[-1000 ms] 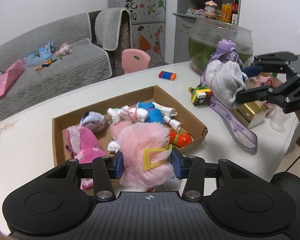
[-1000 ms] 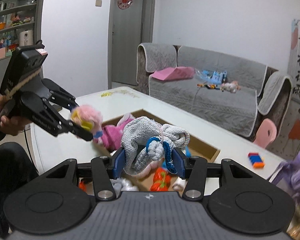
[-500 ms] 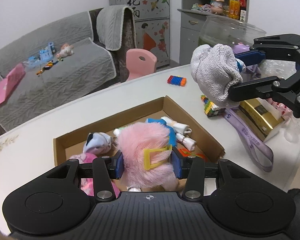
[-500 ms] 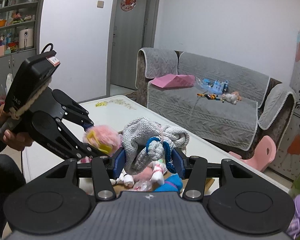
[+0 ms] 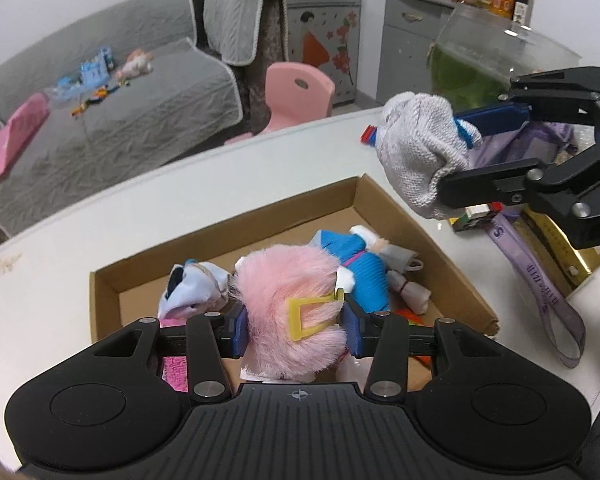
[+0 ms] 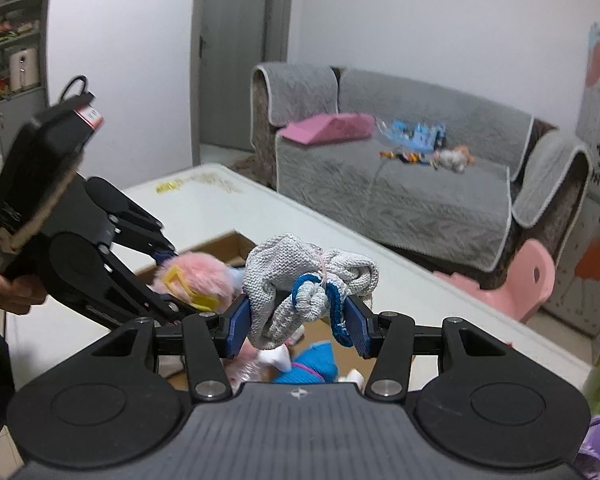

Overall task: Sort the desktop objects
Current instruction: 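Lower the pink toy and grey sock bundle into the box and open both tools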

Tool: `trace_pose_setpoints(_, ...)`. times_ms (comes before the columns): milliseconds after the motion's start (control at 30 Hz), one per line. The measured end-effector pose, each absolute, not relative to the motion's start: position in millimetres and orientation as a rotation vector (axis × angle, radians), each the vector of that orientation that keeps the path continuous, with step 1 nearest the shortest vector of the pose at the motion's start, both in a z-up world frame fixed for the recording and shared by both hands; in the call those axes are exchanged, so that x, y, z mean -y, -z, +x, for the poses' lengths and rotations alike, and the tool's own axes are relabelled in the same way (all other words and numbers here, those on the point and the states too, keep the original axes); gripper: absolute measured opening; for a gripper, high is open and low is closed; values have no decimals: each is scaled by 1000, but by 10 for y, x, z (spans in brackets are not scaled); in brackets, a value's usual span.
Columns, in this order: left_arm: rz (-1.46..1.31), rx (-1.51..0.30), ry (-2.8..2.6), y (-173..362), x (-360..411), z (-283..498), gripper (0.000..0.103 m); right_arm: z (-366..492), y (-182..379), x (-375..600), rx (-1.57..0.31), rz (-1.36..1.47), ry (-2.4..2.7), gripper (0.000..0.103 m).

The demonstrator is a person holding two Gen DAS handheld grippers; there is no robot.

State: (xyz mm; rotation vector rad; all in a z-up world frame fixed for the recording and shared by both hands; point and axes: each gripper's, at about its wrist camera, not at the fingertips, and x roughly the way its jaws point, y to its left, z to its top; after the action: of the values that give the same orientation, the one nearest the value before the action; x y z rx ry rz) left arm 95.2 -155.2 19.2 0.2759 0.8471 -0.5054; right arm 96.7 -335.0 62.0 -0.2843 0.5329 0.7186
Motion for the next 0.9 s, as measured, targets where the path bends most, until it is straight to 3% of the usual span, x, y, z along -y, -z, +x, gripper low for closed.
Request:
trace_pose_setpoints(400, 243, -904, 473, 49, 1508, 1207, 52, 1287, -197, 3281, -637, -266, -630, 47)
trace_pose_setpoints(500, 231, -912, 472, 70, 1499, 1223, 57, 1320, -144, 3263, -651, -259, -614, 50)
trace_pose_setpoints(567, 226, -905, 467, 64, 1485, 1214, 76, 1343, -131, 3257, -647, -262, -601, 52)
trace_pose_setpoints(600, 224, -900, 464, 56, 1491, 1211, 78, 1342, -130, 3259, -644, -261, -596, 53)
trace_pose_setpoints(900, 208, -863, 491, -113, 1406, 901, 77, 1166, -335, 3385, -581, -247, -578, 56)
